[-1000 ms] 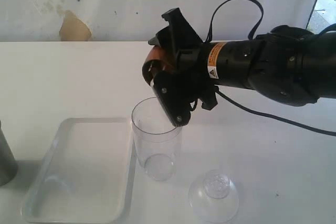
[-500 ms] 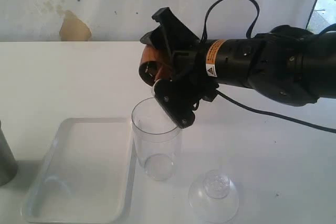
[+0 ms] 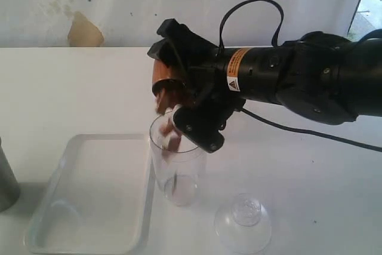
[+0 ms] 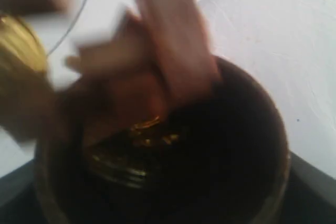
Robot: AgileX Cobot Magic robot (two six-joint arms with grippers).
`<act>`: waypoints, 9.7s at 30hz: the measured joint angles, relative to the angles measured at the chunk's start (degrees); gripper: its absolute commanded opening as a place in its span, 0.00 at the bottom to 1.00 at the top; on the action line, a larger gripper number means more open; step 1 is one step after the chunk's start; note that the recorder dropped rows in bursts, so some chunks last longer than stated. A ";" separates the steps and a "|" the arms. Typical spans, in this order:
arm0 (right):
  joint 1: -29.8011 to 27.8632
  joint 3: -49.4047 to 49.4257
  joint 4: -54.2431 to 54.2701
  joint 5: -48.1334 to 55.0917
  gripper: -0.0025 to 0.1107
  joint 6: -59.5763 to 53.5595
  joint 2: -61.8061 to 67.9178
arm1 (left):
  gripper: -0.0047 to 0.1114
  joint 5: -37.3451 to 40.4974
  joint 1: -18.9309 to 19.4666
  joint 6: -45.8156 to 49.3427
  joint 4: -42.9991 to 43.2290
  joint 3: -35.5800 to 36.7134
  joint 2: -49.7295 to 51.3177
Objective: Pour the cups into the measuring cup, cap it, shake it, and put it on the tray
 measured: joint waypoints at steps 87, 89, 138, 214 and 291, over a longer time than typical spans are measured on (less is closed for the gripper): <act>-16.22 0.00 18.21 6.40 0.02 96.39 -13.45 | 0.04 0.00 0.00 0.00 0.00 0.00 0.00; -19.46 0.00 18.59 7.98 0.02 97.23 -12.78 | 0.04 0.00 0.00 0.00 0.00 0.00 0.00; -31.10 0.05 10.45 -18.16 0.85 103.02 21.96 | 0.04 0.00 0.00 0.00 0.00 0.00 0.00; -11.20 26.36 44.04 26.15 0.02 82.15 -84.38 | 0.04 0.00 0.00 0.00 0.00 0.00 0.00; -26.00 54.50 33.42 28.34 0.02 80.40 -89.49 | 0.04 0.11 0.00 0.00 0.00 0.00 0.00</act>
